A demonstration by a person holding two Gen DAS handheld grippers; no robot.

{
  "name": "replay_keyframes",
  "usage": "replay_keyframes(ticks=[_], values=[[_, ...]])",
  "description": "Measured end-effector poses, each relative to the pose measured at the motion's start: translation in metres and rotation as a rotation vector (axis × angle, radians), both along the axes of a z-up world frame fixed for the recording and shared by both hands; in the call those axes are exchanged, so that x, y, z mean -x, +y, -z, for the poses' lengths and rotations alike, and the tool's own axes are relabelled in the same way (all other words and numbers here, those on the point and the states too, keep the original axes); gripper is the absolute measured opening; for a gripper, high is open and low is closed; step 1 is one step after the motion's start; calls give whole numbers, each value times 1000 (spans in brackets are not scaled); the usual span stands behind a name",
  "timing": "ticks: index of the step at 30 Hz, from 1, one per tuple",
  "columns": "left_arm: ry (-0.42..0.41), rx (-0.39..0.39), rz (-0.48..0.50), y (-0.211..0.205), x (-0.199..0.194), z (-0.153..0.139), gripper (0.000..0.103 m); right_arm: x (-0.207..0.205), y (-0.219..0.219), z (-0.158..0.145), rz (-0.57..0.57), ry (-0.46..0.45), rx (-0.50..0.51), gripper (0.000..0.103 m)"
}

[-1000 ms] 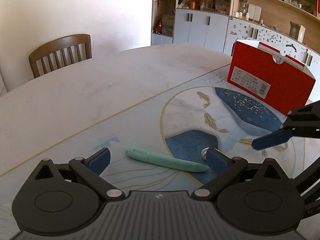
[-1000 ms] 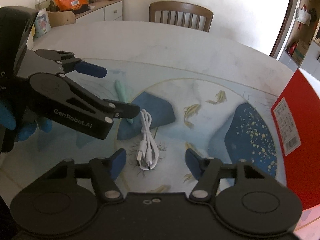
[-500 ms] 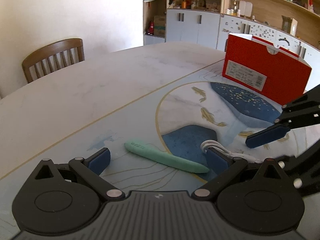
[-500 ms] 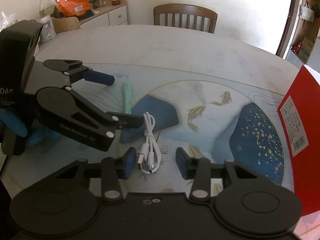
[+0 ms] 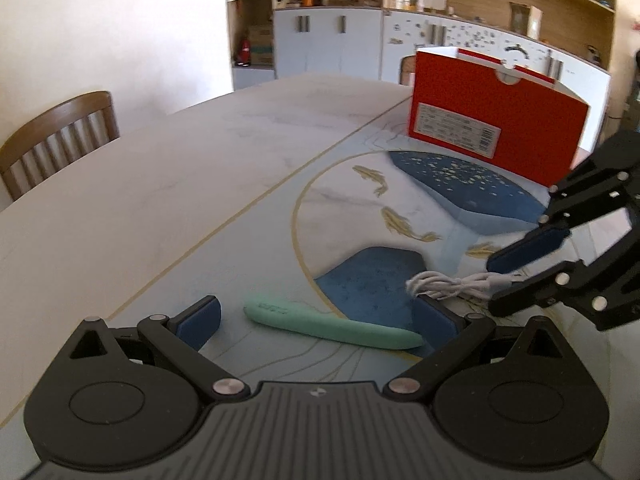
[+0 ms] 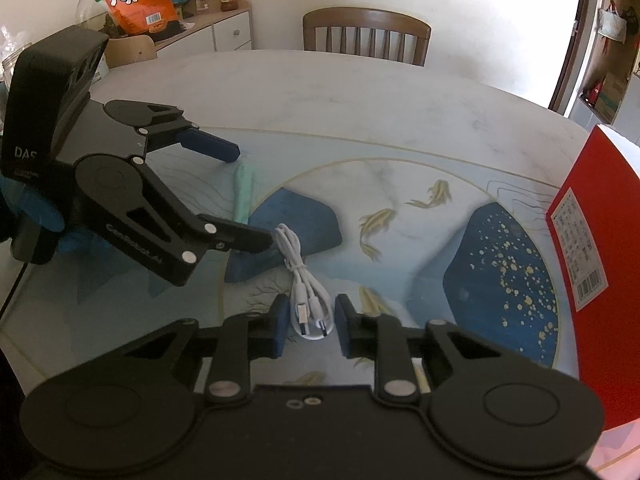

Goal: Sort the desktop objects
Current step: 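Grasp the mint-green stick with the left tool while the right tool grasps the white cable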

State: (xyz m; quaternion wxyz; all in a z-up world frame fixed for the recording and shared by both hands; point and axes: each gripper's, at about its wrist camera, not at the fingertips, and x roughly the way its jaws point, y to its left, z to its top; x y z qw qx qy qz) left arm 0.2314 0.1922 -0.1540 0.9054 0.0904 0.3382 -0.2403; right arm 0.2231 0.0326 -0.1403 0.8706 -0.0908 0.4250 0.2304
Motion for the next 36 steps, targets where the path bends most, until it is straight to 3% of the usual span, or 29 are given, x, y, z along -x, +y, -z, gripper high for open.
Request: replay_keyframes(ticks=[5,12,24,36], values=[[-3,-7,102,-1,4,0,102,0,-1,-1,0,6,-3,26],[-5,-6,137,3,1,0,102,0,-1,-1,0,8,-3,26],[-12,4,107,2,3,-1,98,1,-1,-1,11,8,5,22],[40,29,26,-10,8,-6,97,4,-11,-8,58,0,8,21]])
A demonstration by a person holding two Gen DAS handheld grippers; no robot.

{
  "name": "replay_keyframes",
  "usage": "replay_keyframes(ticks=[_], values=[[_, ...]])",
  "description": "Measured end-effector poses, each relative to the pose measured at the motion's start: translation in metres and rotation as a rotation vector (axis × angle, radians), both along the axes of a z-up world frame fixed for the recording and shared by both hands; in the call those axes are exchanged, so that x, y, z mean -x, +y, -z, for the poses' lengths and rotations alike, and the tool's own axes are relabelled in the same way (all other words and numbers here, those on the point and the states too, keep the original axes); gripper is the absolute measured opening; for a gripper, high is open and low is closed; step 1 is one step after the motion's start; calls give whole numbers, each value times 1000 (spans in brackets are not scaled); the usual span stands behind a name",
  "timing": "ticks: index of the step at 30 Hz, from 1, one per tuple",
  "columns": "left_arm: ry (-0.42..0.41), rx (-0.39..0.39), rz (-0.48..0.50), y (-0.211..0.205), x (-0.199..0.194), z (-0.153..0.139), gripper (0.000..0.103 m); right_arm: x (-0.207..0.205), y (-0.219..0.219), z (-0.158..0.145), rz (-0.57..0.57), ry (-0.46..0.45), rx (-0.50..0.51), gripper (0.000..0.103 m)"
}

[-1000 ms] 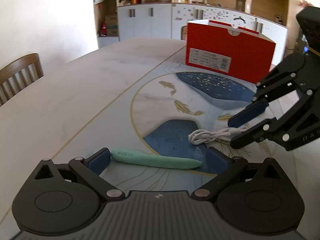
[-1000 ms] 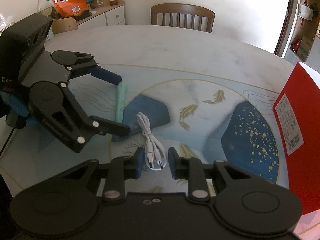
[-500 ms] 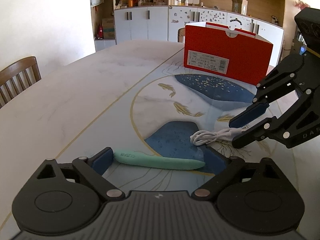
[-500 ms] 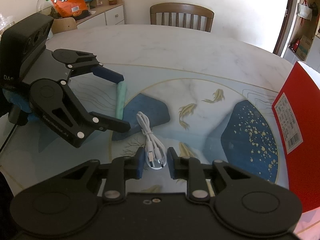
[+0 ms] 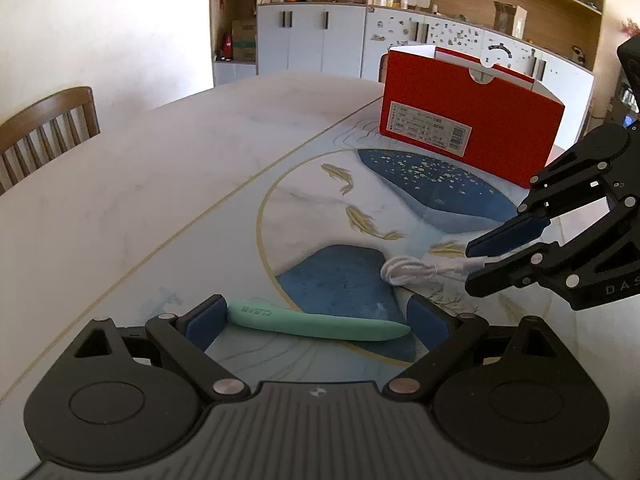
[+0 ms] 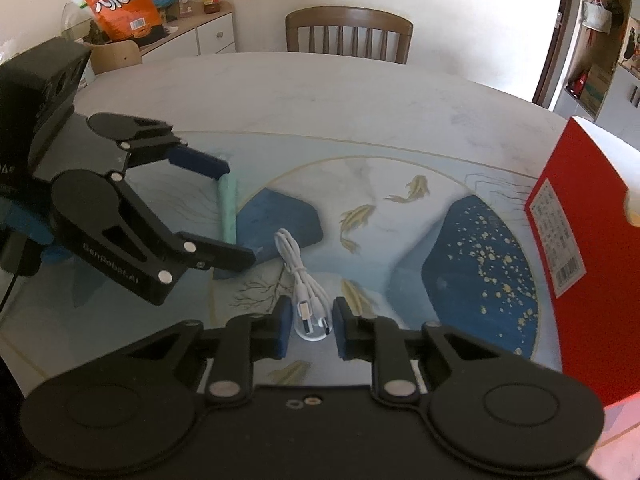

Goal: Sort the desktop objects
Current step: 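Grasp the mint-green stick with the left tool while the right tool grasps the white cable, then carry the green stick and white cable with both tools over the red box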

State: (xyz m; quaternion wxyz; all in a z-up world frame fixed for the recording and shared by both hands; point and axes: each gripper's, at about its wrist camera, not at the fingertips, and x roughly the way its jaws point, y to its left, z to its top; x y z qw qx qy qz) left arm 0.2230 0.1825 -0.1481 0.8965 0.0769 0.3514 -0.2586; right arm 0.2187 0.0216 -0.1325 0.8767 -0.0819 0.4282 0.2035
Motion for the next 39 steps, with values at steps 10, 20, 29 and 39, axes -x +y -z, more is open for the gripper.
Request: replay_keyframes(ticks=[10,20,29,39], values=[[19,27,-44,-10,9,-17,97,9,-15,-16,23,-29,-16,20],[-5,34,-62,-31,22,-50,97,22,-38,-42,39,-63,-42,20],[0,35,-87,-62,30,-83,97,35,-70,-68,53,-96,-73,20],[-9,16,-125,-103,37,-115,97,41,-116,-97,61,-106,-124,20]])
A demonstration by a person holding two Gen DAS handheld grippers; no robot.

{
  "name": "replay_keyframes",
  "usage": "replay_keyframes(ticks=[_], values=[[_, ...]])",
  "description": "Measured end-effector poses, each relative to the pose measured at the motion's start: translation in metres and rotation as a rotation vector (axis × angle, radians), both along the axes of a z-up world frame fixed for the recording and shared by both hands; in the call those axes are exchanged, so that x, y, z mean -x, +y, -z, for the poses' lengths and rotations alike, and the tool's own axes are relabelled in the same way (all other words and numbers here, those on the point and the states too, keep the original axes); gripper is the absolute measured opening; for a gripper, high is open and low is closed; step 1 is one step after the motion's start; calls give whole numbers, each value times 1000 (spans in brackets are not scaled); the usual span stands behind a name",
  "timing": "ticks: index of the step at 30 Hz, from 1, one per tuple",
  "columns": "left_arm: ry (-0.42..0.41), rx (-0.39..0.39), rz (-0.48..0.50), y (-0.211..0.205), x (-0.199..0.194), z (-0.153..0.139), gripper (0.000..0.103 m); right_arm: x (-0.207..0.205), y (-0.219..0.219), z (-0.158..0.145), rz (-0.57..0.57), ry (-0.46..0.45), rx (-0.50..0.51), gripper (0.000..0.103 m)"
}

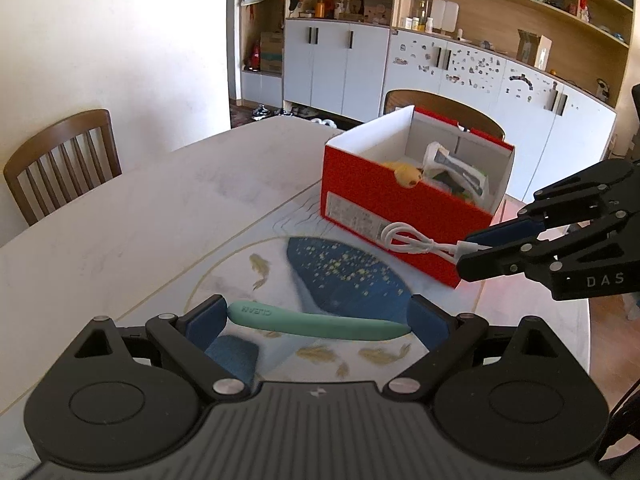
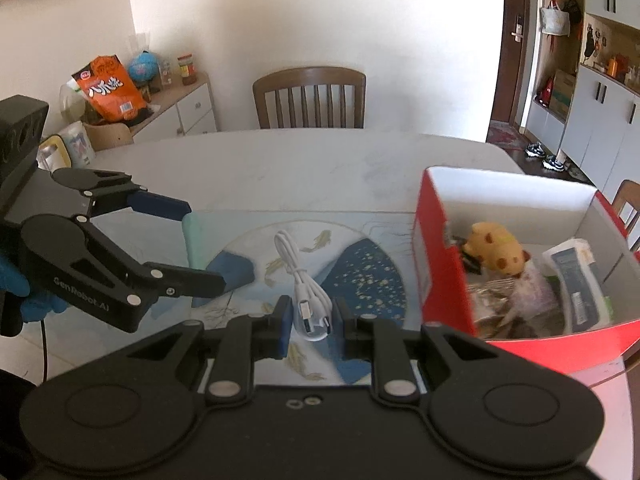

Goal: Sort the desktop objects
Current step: 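Carry the green stick and white cable with both tools over the red box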

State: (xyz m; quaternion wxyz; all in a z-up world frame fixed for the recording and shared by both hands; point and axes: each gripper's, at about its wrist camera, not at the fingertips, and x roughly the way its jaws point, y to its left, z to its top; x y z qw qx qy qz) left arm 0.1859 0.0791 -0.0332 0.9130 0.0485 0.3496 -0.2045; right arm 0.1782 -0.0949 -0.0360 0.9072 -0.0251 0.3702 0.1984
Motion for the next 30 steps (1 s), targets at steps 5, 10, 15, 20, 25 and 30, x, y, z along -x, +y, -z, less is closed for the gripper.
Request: replay_keyframes(ticks=[5,10,15,20,25,30], values=[[-20,-1,-11,-22,1,-14,97,2,-25,-10,-16,-11,-23,20],[-40,-14,-9,-46,1,-28,97,1,-49,-19,-22,-22,-36,20],[-54,-16,-1,-73,-7,-37,97,-1,-76,-25,-20,-30,-43,20],[-67,-18,19,-101,-15,-42,97,-6,-102,-26,-12,-37,-47,20],[-74,-21,40,-126,-26,-44,97,-12,-124,-27,-5,-46,-42,20],[-74,-25,58,-148,-37,-43,97,-18,-140,-24,-2,-40,-26,11]])
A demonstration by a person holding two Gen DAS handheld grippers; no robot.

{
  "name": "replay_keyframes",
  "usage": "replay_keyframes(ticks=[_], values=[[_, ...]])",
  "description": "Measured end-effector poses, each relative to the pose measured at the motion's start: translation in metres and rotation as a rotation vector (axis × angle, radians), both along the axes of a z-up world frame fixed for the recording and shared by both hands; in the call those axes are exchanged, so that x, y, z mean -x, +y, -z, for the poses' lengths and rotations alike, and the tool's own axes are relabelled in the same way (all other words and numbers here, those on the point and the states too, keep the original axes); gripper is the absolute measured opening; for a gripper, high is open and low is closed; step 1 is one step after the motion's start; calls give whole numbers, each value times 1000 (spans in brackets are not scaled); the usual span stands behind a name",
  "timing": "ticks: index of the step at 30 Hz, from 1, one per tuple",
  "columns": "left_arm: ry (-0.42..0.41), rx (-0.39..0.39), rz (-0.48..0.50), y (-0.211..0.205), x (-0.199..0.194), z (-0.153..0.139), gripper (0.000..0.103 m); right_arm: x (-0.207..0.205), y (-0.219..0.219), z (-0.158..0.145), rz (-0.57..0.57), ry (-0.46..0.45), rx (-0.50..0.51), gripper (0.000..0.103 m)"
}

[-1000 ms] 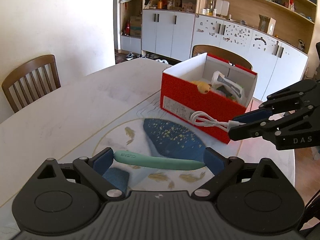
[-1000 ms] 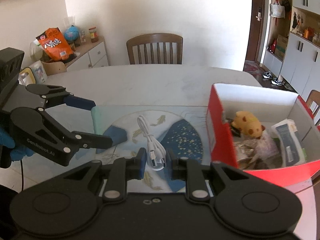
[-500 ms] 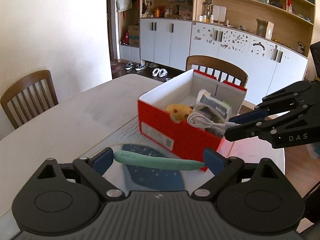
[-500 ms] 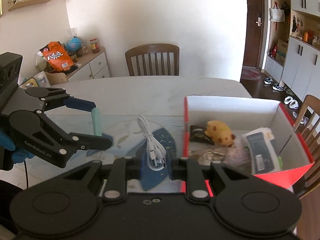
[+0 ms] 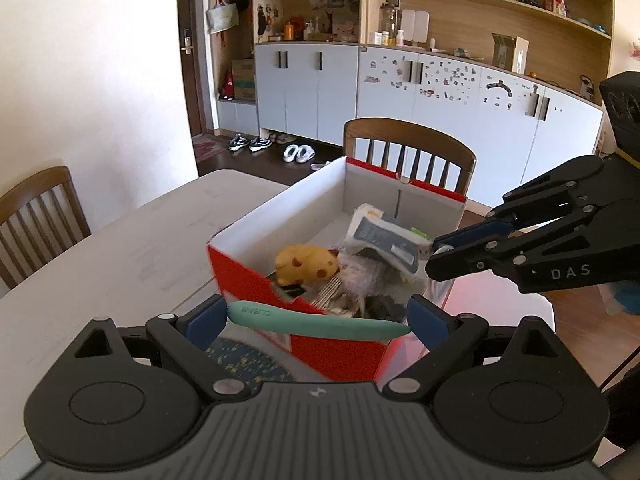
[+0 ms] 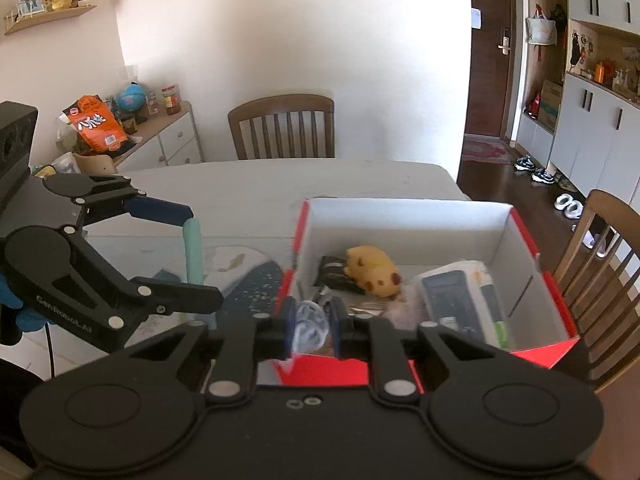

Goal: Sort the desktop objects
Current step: 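Carry the green stick and white cable with both tools over the red box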

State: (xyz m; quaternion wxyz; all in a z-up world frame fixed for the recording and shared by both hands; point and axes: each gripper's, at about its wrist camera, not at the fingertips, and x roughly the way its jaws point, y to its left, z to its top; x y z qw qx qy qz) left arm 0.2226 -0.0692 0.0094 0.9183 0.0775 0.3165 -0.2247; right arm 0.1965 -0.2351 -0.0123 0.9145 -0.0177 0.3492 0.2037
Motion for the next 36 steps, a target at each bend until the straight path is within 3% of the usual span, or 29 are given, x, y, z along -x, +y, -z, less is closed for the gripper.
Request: replay_keyframes(ticks=[6,23,29,36], values=[[34,14,-9,-14,-17,9,97,-17,-21,9,35,22,2,10],[33,-46,68,-55,-47,12,97,-47,-51,-22,44,-49,-67,10],[55,-94,94,-75,-71,25,97,-65,-61,-10,75,-26,-65,10],[139,-110,73,-83,-99,48,97,-79,-70,16,98,53,-71,10]])
